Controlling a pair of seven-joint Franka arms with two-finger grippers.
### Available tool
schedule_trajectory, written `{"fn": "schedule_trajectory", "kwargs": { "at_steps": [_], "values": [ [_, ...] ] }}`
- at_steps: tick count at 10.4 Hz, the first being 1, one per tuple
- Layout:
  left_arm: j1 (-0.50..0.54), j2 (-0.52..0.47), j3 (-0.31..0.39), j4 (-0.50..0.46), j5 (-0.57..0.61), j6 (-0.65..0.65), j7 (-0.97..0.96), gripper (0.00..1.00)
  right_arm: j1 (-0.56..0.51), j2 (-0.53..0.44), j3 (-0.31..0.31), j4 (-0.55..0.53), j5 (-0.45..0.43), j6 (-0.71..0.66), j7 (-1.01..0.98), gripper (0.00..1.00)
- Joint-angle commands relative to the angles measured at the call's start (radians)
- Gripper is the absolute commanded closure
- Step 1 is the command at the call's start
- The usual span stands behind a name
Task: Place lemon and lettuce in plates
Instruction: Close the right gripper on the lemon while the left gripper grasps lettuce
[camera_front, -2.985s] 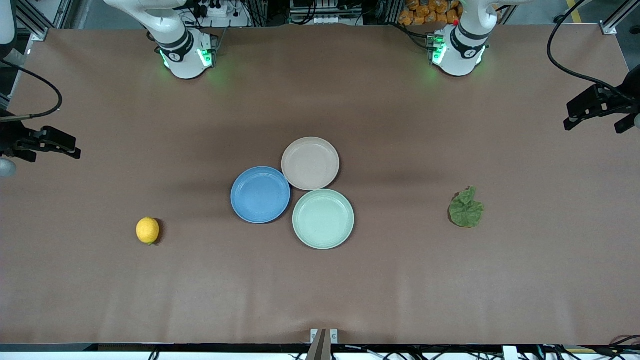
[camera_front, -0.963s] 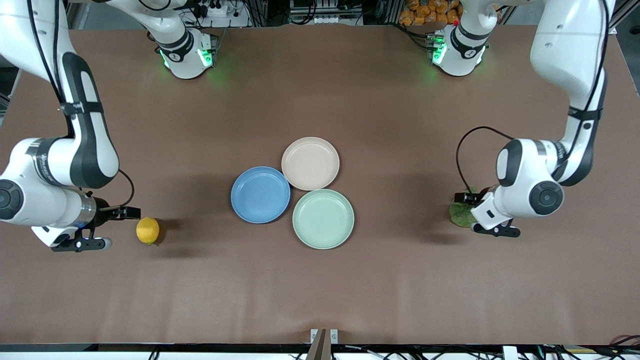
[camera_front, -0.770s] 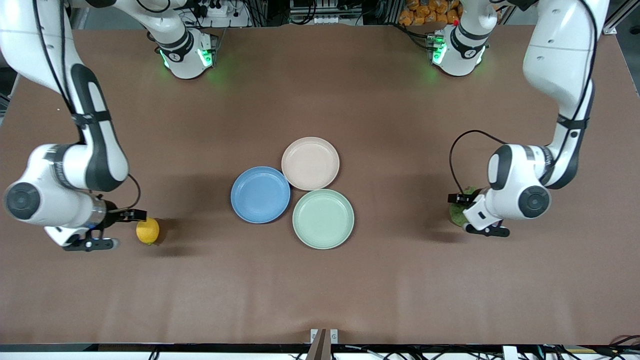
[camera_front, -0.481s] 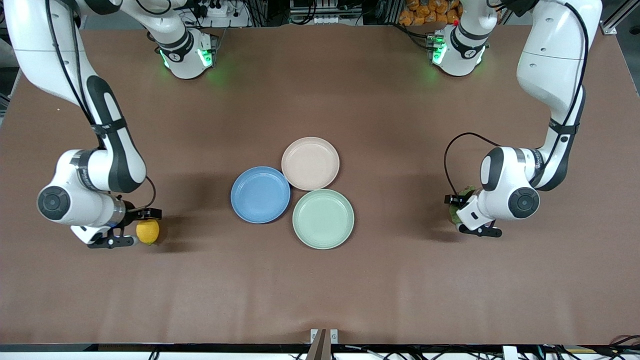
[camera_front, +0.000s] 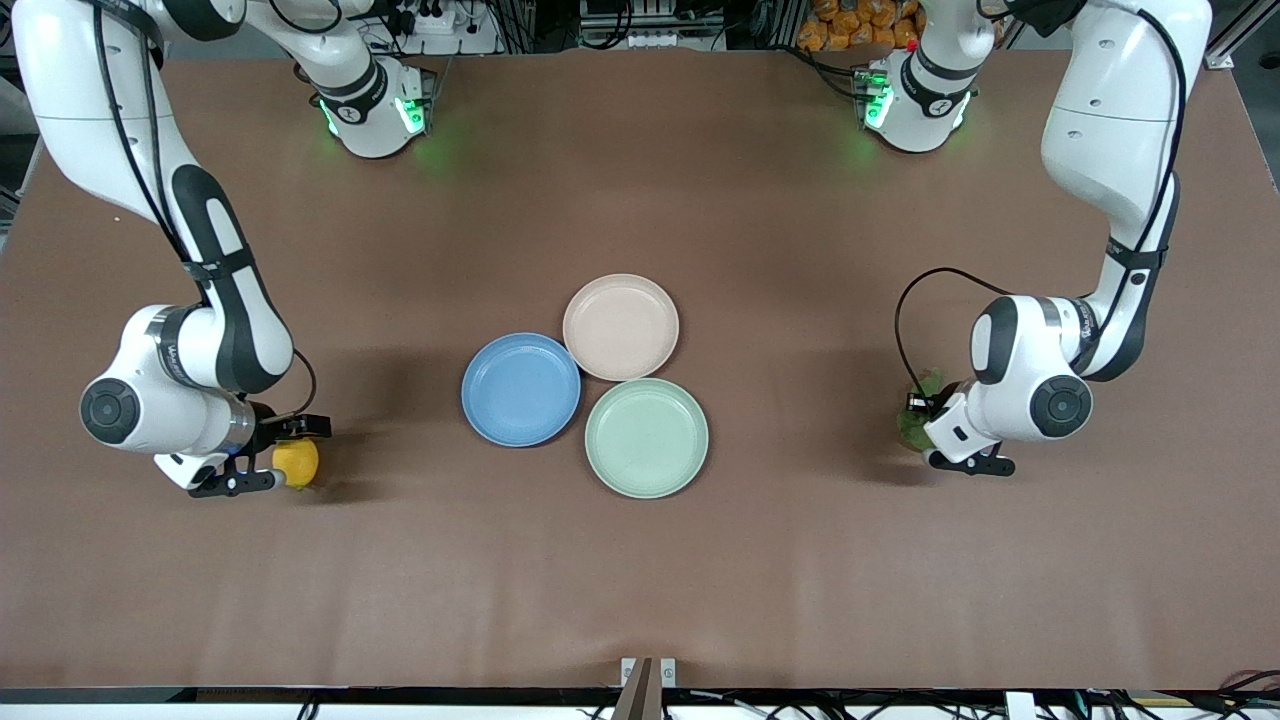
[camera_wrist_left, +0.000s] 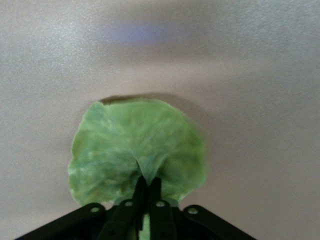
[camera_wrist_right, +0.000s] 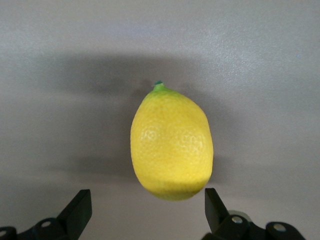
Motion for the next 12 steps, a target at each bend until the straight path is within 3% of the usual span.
{"fn": "schedule_trajectory", "kwargs": {
  "at_steps": [1, 7, 9, 12],
  "values": [
    [0.005, 0.006, -0.002, -0.007, -0.006, 0.023, 0.021, 1.00, -0.013, 0.022, 0.006, 0.001, 0.024, 0.032, -0.021, 0.00],
    [0.018, -0.103, -0.002, 0.014, -0.059, -0.085, -0.011, 1.00, -0.015, 0.031, 0.006, 0.041, 0.014, 0.061, -0.026, 0.00],
    [0.017, -0.108, -0.002, 0.046, -0.060, -0.164, -0.014, 1.00, -0.027, 0.037, 0.006, 0.041, 0.017, 0.088, -0.037, 0.00],
    [0.003, -0.114, -0.005, 0.059, -0.063, -0.178, -0.069, 1.00, -0.025, 0.059, 0.006, 0.042, 0.018, 0.113, -0.038, 0.00]
  ]
}}
